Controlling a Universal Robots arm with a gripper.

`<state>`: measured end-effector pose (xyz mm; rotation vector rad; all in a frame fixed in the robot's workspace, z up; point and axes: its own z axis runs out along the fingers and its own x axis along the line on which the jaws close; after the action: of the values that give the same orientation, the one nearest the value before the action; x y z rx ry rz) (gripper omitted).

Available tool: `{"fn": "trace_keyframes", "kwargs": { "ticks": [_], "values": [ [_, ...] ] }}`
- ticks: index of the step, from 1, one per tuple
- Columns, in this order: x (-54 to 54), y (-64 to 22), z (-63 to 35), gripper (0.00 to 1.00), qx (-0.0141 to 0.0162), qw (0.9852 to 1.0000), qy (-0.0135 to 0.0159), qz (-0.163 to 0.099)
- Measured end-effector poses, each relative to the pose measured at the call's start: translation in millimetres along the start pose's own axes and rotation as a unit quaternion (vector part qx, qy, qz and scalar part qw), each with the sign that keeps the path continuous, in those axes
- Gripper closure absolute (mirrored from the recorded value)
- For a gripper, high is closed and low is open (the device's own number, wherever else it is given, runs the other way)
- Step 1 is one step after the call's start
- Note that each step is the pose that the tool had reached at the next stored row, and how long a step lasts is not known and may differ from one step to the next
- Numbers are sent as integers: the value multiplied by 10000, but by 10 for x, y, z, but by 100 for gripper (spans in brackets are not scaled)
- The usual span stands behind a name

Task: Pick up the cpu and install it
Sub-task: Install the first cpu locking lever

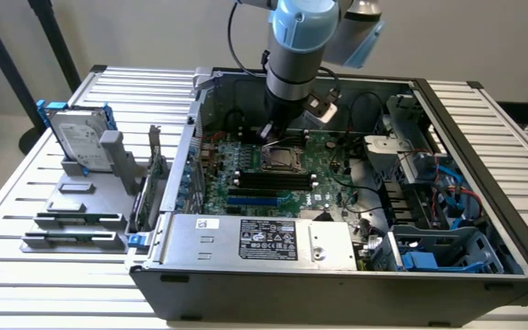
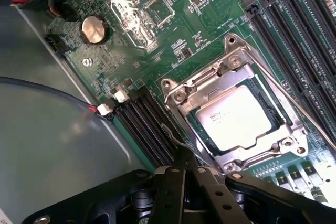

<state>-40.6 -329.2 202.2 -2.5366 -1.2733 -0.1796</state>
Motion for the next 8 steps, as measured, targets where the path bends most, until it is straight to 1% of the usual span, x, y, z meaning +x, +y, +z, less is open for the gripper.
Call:
{"fn": "trace_keyframes", "kwargs": {
  "ticks": [5, 8],
  "values": [
    [-47, -85, -26, 89, 5, 10000, -2, -14],
    [-93, -156, -41, 89, 7, 10000, -4, -22]
  ]
}}
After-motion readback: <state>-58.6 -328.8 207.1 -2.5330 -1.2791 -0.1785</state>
